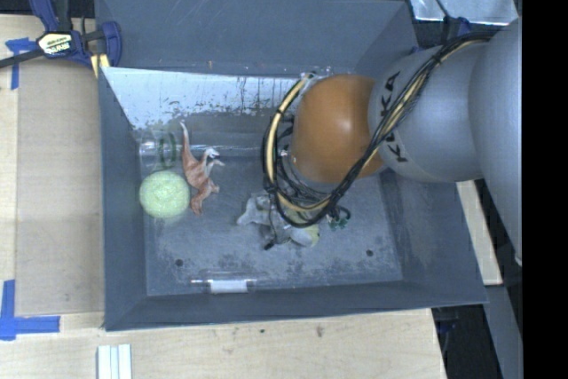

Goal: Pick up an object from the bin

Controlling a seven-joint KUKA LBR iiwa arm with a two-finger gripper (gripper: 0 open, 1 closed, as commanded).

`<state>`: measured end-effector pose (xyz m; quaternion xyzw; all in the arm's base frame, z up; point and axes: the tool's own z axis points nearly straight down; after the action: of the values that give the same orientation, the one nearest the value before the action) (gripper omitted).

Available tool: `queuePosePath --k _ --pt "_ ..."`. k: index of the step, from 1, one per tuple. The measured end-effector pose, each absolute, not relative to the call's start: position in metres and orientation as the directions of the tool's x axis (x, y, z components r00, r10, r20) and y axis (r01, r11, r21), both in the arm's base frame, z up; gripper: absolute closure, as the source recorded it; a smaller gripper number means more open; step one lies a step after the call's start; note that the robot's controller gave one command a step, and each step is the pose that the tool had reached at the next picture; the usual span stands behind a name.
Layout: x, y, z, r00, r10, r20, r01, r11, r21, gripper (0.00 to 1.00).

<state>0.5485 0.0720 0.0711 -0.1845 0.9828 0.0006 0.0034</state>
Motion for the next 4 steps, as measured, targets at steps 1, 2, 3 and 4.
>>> queuePosePath --k 1,2,3,4 --pt "0.548 0.072 0.071 -0.932 -0.362 -0.007 -0.362 0.932 0.000 1.00" --pt "0.548 0.072 0.075 -0.932 -0.362 -0.005 -0.362 0.932 0.000 1.00" --pt "0.548 0.072 0.085 -0.932 -0.361 -0.004 -0.361 0.932 0.000 1.00" --pt "0.548 0.072 0.093 -0.933 -0.361 0.000 -0.361 0.933 0.000 1.00"
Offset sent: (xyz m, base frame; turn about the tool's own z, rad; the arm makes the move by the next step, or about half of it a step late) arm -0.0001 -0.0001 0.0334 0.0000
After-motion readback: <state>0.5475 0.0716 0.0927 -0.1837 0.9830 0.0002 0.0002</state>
